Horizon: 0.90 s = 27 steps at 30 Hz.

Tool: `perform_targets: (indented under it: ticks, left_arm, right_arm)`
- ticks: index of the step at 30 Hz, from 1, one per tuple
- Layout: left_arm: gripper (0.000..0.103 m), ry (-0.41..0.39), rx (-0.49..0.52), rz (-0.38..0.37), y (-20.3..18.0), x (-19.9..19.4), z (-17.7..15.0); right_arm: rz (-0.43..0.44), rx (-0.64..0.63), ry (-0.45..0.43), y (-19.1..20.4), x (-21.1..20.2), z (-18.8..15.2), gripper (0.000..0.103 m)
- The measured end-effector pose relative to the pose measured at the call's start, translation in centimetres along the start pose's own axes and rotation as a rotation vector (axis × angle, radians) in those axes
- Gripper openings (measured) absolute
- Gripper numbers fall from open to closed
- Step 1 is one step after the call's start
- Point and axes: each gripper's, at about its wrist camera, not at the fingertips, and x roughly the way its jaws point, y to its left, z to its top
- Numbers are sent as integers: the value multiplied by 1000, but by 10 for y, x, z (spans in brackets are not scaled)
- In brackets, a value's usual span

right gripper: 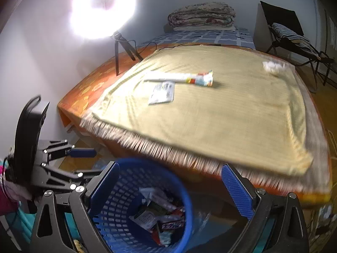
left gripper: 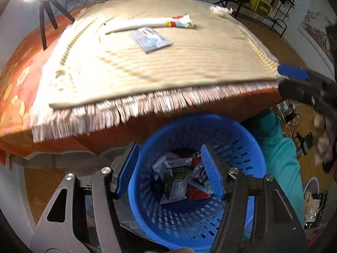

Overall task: Collect trash
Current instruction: 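Move both grippers back over the blanket toward the wipe packet and snack wrapper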

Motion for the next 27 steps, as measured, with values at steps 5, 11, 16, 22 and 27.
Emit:
perform_targets:
  ticks: [5, 11, 16, 22, 27]
  left_arm:
    - [63, -24, -12, 17, 11, -9, 17]
    - [63, -46, -42, 24, 29, -13, 37]
    - [63, -59, -83, 6, 42, -11, 48]
    - [63, -52, -104, -12, 53, -8, 53]
    - [63, -49, -143, -14, 67, -5, 56]
  right_arm:
    - [16, -67, 16, -10, 7, 41, 99]
    - [28, -187, 44, 1, 35, 79, 99]
    - [35, -232, 67, 5, 69, 108, 98]
    - [19, -331, 130, 16, 121, 139, 91]
    - [5, -390, 165, 24, 157, 158, 90]
